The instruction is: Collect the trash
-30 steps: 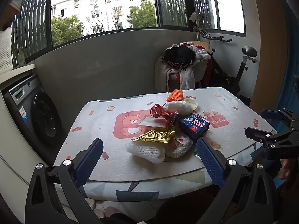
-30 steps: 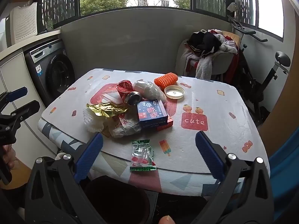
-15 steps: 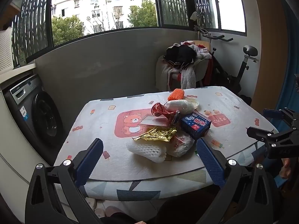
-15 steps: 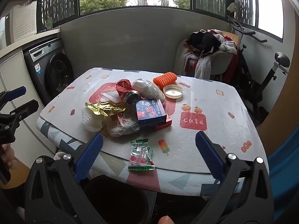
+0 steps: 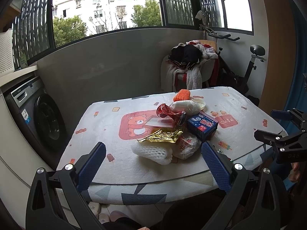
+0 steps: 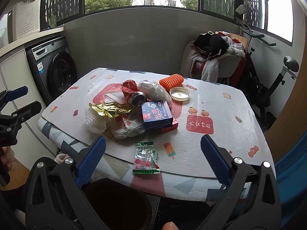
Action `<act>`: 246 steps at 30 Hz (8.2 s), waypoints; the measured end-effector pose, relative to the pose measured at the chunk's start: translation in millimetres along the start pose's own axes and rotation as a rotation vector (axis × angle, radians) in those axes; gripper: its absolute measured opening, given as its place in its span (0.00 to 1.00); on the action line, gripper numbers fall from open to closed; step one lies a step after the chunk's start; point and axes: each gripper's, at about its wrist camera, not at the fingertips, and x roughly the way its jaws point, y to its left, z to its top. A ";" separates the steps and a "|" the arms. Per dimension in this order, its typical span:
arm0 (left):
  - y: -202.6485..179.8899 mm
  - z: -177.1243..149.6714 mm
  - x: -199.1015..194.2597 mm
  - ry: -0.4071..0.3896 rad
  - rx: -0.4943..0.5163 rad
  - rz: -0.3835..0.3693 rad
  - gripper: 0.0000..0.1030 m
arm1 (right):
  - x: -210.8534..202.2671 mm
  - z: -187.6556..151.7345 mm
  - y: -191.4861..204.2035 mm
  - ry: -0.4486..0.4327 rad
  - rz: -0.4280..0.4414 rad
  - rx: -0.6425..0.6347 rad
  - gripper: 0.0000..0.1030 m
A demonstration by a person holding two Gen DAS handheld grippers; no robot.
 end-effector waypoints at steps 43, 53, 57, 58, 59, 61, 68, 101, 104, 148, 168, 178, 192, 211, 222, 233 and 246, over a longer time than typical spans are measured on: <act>-1.0 3.6 -3.8 0.006 -0.001 -0.018 0.95 | 1.9 1.9 4.5 0.001 -0.011 -0.021 0.95; -0.3 5.2 -3.1 0.012 -0.004 -0.017 0.95 | 2.5 1.6 4.6 0.006 -0.012 -0.023 0.95; 2.1 2.3 -0.4 0.018 -0.012 -0.016 0.95 | 4.4 -1.5 4.1 0.014 -0.009 -0.021 0.95; 2.9 2.1 1.1 0.022 -0.014 -0.013 0.95 | 4.8 -2.1 3.6 0.016 -0.007 -0.019 0.95; 3.2 1.6 2.8 0.028 -0.016 -0.014 0.95 | 5.8 -3.2 3.6 0.018 -0.007 -0.017 0.95; 4.5 -0.4 6.7 0.036 -0.025 -0.026 0.95 | 8.1 -5.2 2.6 0.020 -0.008 -0.014 0.95; 18.6 -20.4 29.1 0.082 -0.072 -0.066 0.95 | 26.4 -29.4 -11.6 0.004 -0.038 0.015 0.95; 54.1 -79.6 106.6 0.249 -0.265 -0.173 0.95 | 175.5 -66.9 17.3 0.269 0.023 -0.018 0.68; 57.4 -78.6 107.3 0.247 -0.283 -0.169 0.95 | 169.6 -69.5 19.4 0.244 0.053 -0.025 0.55; 80.8 -71.8 230.3 0.381 -0.758 -0.368 0.39 | 141.2 -64.8 -9.4 0.108 0.059 0.019 0.53; 37.4 -96.0 80.1 0.218 -0.083 -0.320 0.28 | 92.8 -66.0 8.5 0.052 0.076 0.024 0.53; 44.5 -110.5 43.1 0.195 -0.139 -0.313 0.28 | 59.1 -84.3 16.5 0.040 0.074 0.023 0.53; -67.3 -159.6 57.4 0.414 0.290 -0.623 0.28 | 35.9 -110.5 1.4 0.033 0.037 0.055 0.53; -70.0 -180.2 95.7 0.533 0.251 -0.615 0.34 | 57.6 -129.3 11.6 0.110 0.066 0.026 0.53; -14.9 -149.9 68.3 0.269 0.007 -0.459 0.83 | 63.9 -137.1 44.3 0.155 0.154 -0.121 0.54; 10.0 -143.0 62.1 0.221 -0.101 -0.339 0.87 | 88.8 -155.4 80.7 0.298 0.224 -0.269 0.54; 11.2 -145.8 64.7 0.235 -0.110 -0.330 0.89 | 91.5 -157.8 83.1 0.315 0.206 -0.285 0.60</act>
